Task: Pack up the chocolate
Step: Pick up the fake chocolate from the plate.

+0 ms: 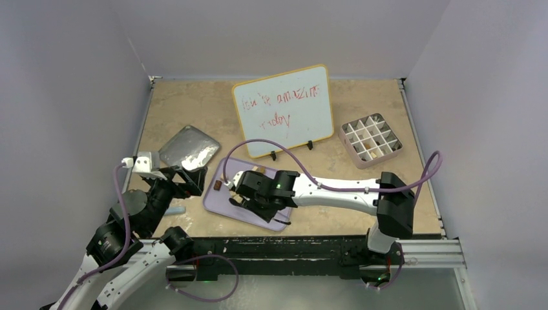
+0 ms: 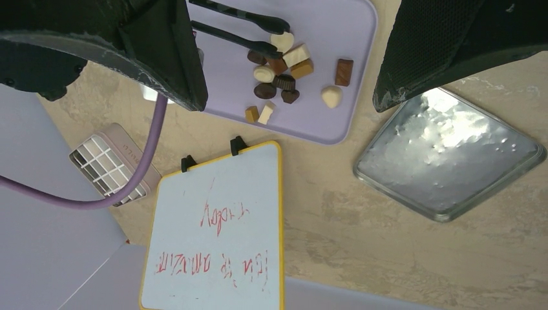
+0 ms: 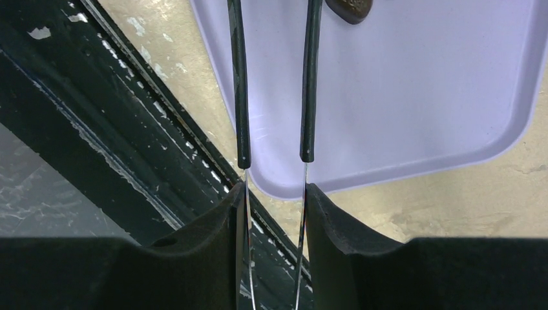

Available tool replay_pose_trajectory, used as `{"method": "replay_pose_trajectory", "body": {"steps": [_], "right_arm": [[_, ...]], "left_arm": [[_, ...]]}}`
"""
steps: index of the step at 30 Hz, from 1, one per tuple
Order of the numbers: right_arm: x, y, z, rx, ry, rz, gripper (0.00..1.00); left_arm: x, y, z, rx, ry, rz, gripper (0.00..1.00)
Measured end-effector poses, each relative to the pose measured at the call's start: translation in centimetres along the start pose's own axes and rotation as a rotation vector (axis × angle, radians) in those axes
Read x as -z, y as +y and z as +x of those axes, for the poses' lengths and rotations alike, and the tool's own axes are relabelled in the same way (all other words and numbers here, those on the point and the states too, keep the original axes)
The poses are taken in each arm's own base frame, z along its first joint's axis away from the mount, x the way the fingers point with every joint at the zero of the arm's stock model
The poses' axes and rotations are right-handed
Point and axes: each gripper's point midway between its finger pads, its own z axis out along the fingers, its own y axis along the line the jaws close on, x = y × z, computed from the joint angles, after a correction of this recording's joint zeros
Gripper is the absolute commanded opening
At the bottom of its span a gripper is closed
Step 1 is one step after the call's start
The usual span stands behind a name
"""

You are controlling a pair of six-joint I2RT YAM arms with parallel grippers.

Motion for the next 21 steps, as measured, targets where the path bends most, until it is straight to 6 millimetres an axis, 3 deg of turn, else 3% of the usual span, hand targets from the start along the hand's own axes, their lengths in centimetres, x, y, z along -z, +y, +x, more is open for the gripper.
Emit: {"method": "replay_pose_trajectory", "body": {"steps": [21], "right_arm": [[-1.6,-0.6,2.2,0.007,0.123,0.048,0.4]], "left_arm": [[0.2,0.1,-0.2,0.007,-0.012,0.003,0.98]]}}
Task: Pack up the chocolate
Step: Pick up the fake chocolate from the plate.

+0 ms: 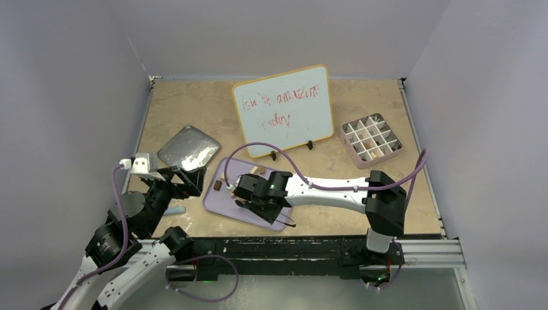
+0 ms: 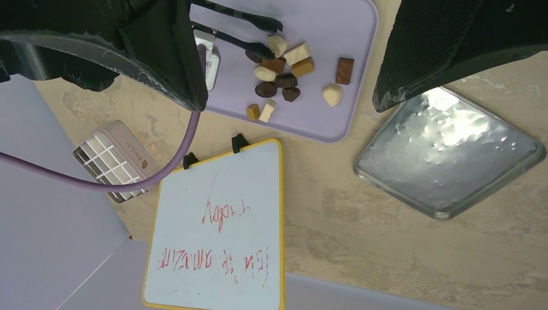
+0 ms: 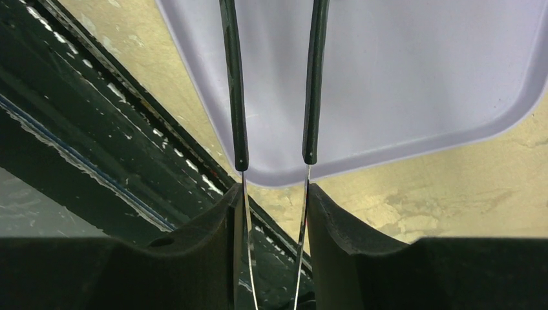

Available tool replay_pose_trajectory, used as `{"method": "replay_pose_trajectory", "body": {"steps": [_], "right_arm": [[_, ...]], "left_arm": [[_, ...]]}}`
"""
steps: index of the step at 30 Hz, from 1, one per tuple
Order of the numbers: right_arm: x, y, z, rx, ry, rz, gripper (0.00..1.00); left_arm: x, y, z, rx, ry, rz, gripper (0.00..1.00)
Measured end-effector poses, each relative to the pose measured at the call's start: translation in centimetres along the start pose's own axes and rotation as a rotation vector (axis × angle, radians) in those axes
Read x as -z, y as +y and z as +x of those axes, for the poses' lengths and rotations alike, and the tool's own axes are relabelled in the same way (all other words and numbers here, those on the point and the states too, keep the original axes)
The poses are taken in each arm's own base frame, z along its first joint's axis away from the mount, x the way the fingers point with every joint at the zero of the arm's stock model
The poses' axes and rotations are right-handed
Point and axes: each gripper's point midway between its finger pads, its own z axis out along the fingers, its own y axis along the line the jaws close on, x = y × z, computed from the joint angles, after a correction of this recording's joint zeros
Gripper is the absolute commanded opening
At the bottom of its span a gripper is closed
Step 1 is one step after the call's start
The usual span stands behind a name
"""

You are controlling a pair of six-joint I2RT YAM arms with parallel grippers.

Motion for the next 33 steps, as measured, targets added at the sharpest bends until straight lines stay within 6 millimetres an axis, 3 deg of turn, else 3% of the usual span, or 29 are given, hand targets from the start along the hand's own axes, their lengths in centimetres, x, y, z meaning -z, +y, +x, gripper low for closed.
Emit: {"method": "replay_pose_trajectory", "body": {"steps": [11,18,26,33], "right_arm": [[0.2,-0.3,0.8,-0.003,0.032,0.016,0.4],[0.4,0.0,-0.8,-0.006,-0.004,0.007,0.41],[-1.3,0.4,-1.6,0.002,0.016,0.011,0.41],[-1.7,0.5,-1.8,0.004,0.022,0.015,0.31]], "left_arm": [[0.1,0.0,0.0,0.002,-0.002,0.001,0.99],[0.2,0.0,-0.2,0.013,-0.009,0.003,0.99],[0.2,0.1,-0.2,0.014,-0.013,-0.003,0.99],[0.3,0.2,-0.4,0.016,-0.019,-0.006,0.99]]}}
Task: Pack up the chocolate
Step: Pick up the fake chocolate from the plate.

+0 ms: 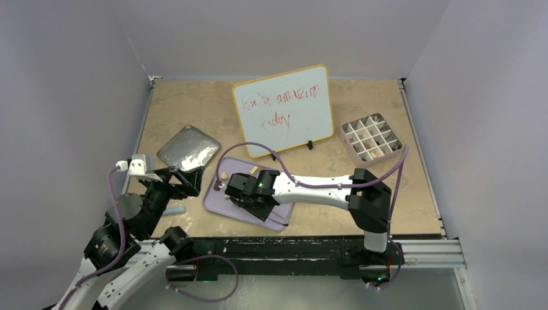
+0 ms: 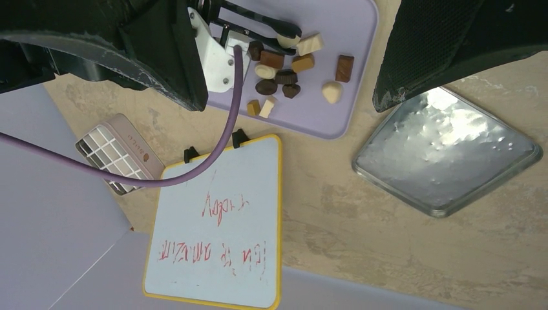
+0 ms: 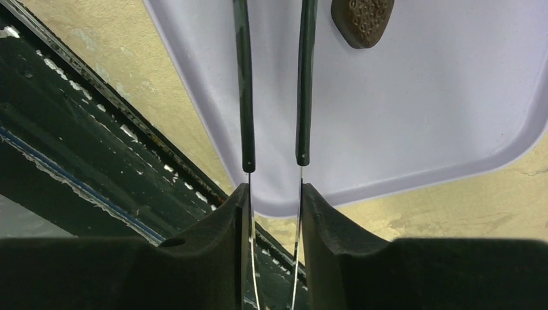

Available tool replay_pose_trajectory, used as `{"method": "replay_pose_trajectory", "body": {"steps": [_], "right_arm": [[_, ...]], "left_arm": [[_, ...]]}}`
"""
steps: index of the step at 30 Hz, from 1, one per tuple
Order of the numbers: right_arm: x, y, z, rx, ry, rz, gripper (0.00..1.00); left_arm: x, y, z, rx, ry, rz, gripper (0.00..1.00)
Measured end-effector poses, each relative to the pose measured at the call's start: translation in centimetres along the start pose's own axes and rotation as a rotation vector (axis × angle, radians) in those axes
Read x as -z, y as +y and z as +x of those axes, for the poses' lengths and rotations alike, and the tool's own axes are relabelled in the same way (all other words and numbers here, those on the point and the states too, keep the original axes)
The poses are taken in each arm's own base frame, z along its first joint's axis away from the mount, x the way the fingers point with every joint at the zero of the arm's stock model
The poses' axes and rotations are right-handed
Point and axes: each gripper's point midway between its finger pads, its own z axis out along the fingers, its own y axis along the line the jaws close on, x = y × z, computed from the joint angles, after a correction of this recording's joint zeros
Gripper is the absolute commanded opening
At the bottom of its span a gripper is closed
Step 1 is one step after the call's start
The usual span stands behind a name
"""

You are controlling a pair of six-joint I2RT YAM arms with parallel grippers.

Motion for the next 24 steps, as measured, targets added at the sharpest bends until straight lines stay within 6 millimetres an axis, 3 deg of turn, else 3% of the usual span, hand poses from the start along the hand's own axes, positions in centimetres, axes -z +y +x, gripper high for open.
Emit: {"method": "replay_pose_trajectory", "body": {"steps": [9,18,24], "right_arm": [[0.4,-0.2,0.2,-0.007,-0.003,0.007,0.25],[3.1,-0.7,0.8,-0.038,-0.047,-0.001,0.24],[3.8,-1.6,1.2,-0.051,-0.044,0.024,0.23]], "left_arm": [[0.1,0.0,-0.1,0.002,-0.004,0.001,0.99],[0.1,0.0,-0.1,0.002,-0.004,0.001,0.99],[0.1,0.0,-0.1,0.002,-0.003,0.001,0.99]]}}
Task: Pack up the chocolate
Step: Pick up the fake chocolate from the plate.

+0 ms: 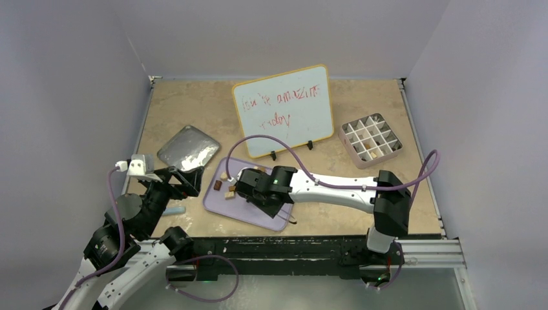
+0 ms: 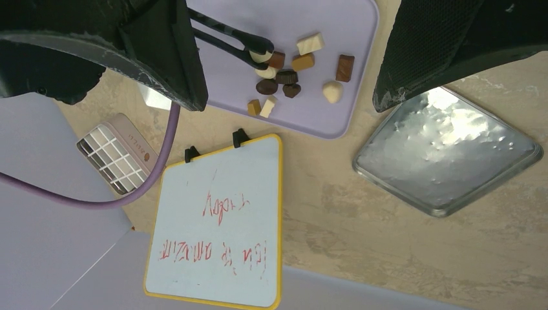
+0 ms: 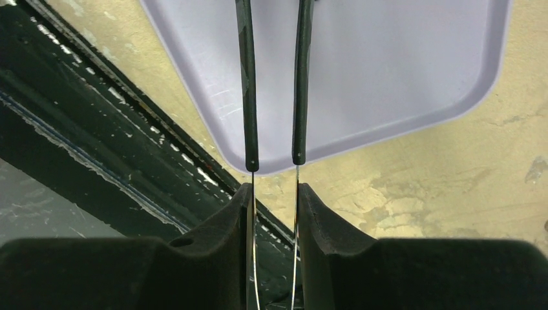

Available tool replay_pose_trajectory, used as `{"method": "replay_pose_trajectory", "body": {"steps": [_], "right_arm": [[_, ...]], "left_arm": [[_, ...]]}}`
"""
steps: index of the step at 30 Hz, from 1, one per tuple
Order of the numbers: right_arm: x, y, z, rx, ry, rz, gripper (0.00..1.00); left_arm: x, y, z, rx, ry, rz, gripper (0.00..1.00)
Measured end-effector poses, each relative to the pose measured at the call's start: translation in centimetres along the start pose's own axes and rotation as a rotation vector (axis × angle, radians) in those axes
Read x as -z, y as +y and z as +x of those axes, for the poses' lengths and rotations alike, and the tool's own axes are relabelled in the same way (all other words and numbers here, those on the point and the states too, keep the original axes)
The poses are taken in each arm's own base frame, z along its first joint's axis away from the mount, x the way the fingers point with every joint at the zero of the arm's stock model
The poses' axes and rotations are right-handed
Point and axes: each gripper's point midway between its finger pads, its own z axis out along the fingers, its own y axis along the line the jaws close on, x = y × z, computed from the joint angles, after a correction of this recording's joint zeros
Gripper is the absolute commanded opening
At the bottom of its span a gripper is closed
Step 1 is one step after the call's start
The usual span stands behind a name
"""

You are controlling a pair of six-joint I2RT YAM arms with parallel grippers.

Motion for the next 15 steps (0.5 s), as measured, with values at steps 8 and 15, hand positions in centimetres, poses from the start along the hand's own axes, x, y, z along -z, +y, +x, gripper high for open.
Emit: {"method": "replay_pose_trajectory", "body": {"steps": [8,15], "right_arm": [[1.0,-3.5,-0.3,-0.089,-0.024,0.04,0.22],[2.7,-9.3,0.8,-0.27,-0.044,0.107,0.22]], "left_arm": [[-0.3,-0.2,0.3,-0.008,0.017,0.002,0.99],[-1.3,-1.3,1.7,-0.039,0.09,0.028,1.0]]}}
